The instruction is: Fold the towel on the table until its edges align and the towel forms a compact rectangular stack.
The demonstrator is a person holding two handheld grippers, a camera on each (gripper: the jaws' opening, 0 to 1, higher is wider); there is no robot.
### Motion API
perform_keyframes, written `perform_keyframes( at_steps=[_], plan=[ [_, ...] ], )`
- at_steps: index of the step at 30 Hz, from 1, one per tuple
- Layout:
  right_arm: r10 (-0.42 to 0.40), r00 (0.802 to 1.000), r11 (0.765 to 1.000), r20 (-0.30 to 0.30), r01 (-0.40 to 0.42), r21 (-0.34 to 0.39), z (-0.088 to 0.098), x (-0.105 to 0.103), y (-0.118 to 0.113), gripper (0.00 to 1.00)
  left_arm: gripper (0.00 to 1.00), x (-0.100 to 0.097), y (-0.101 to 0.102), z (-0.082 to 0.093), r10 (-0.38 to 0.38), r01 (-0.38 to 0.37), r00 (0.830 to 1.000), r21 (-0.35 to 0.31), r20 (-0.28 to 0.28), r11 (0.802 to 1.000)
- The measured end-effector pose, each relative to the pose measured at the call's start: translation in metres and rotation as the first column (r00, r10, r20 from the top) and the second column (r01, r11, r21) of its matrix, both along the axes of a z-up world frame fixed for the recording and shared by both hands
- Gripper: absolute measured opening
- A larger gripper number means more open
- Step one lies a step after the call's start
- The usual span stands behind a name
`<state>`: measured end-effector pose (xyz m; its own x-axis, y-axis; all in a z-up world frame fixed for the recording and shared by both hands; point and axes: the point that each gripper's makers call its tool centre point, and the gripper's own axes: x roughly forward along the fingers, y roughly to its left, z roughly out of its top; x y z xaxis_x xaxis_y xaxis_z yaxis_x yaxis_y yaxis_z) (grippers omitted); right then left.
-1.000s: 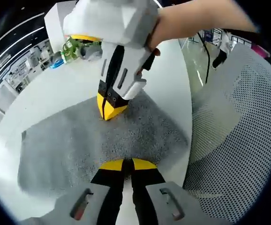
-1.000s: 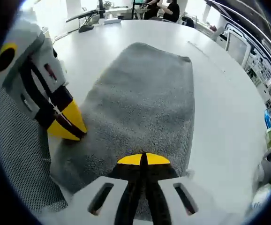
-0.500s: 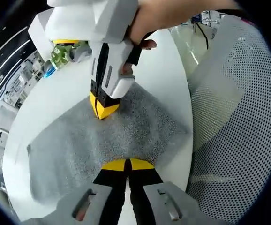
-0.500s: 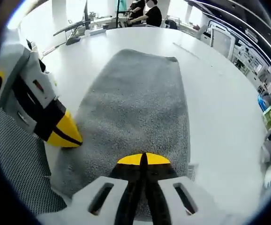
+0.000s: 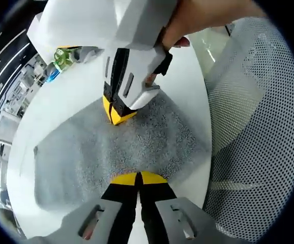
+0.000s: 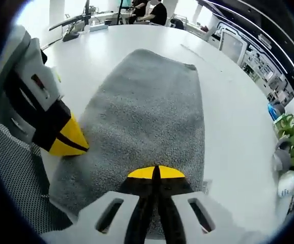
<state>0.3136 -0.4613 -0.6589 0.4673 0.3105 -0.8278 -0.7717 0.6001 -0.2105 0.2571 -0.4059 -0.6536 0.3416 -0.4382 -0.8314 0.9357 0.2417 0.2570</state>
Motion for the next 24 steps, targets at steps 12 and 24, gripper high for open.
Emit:
perform_keyframes(
  at_steps=[12, 24],
  plan=[
    [-0.002, 1.000, 1.000, -0.022, 0.003, 0.016, 0.000, -0.007, 0.002, 0.00, 0.01, 0.004, 0.008, -0.001, 0.040, -0.040, 0.999, 0.005, -0.014, 0.999],
    [-0.012, 1.000, 1.000, -0.023, 0.012, 0.022, 0.000, -0.010, 0.003, 0.00, 0.01, 0.006, 0.013, -0.001, 0.054, -0.054, 0.998, 0.002, -0.014, 0.999]
  ],
)
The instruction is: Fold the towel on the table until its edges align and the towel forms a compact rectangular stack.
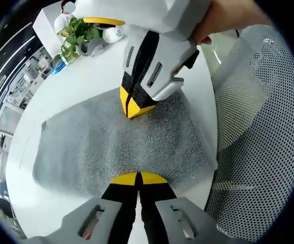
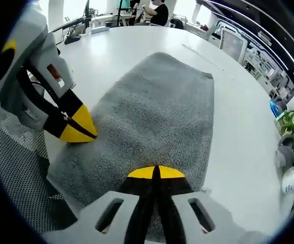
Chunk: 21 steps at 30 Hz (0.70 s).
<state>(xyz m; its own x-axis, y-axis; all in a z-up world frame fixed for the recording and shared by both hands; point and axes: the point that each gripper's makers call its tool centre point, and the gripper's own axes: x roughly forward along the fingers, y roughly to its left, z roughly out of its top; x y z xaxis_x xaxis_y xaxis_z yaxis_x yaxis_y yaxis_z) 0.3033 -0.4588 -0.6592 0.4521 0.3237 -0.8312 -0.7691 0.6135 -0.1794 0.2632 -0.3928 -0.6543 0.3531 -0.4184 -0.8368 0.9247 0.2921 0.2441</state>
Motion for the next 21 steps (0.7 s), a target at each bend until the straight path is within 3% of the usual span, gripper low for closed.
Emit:
perform_keyframes(
  at_steps=[11, 21],
  plan=[
    [0.004, 1.000, 1.000, 0.002, -0.004, 0.002, -0.0005, -0.0009, 0.0003, 0.00, 0.01, 0.0011, 0.0011, -0.0003, 0.018, -0.018, 1.000, -0.004, -0.007, 1.000],
    [0.017, 1.000, 1.000, -0.004, -0.017, -0.007, 0.0002, -0.0022, 0.0011, 0.00, 0.01, 0.0018, 0.0019, -0.0004, 0.017, -0.018, 1.000, 0.046, 0.013, 0.999]
  ],
)
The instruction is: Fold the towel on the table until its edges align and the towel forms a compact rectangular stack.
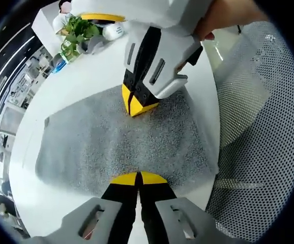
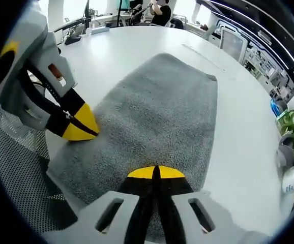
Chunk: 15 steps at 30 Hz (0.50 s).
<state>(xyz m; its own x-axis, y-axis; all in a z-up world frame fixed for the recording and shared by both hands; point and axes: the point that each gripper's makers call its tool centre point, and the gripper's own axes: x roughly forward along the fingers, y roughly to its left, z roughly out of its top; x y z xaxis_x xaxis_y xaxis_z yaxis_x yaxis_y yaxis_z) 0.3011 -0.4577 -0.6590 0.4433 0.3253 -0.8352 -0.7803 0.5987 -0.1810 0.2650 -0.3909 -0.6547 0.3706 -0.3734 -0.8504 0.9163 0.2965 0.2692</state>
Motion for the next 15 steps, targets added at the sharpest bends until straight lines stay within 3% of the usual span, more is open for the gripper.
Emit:
perform_keyframes(
  at_steps=[15],
  plan=[
    [-0.016, 1.000, 1.000, -0.021, 0.016, 0.026, -0.001, -0.005, 0.004, 0.00, 0.01, 0.007, 0.011, 0.000, 0.026, -0.026, 1.000, 0.015, 0.018, 1.000]
  ],
)
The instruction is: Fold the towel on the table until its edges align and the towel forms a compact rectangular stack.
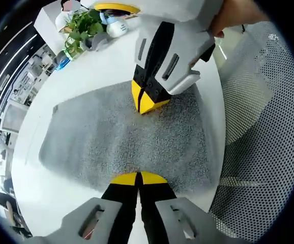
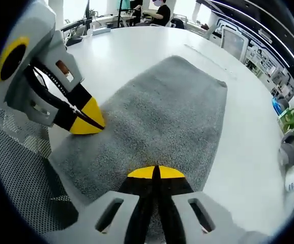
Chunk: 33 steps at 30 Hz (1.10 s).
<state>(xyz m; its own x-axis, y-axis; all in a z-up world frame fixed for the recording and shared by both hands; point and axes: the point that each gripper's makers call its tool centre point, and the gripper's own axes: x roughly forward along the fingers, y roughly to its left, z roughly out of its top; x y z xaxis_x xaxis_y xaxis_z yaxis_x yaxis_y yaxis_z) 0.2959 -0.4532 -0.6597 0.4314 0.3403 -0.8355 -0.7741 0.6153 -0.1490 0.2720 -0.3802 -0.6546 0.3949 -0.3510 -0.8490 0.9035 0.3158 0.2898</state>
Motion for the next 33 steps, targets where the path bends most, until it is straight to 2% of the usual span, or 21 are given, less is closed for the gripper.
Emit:
perform_keyframes(
  at_steps=[10, 23, 29, 33],
  plan=[
    [0.009, 1.000, 1.000, -0.014, -0.009, 0.017, 0.001, -0.004, 0.004, 0.00, 0.01, 0.005, 0.007, 0.000, 0.045, -0.045, 0.999, -0.015, -0.008, 0.999],
    [0.032, 0.999, 0.999, -0.032, -0.031, 0.032, 0.000, -0.008, 0.009, 0.00, 0.01, 0.009, 0.014, 0.000, 0.066, -0.066, 0.998, -0.014, 0.002, 0.998],
    [0.039, 0.999, 0.999, -0.012, -0.039, 0.014, 0.000, -0.010, 0.010, 0.00, 0.01, 0.011, 0.015, 0.001, 0.094, -0.095, 0.995, -0.034, -0.017, 0.995],
    [0.029, 0.999, 0.999, -0.033, -0.028, 0.027, 0.000, -0.011, 0.012, 0.00, 0.01, 0.011, 0.018, 0.000, 0.095, -0.095, 0.995, -0.031, -0.009, 0.995]
  ],
)
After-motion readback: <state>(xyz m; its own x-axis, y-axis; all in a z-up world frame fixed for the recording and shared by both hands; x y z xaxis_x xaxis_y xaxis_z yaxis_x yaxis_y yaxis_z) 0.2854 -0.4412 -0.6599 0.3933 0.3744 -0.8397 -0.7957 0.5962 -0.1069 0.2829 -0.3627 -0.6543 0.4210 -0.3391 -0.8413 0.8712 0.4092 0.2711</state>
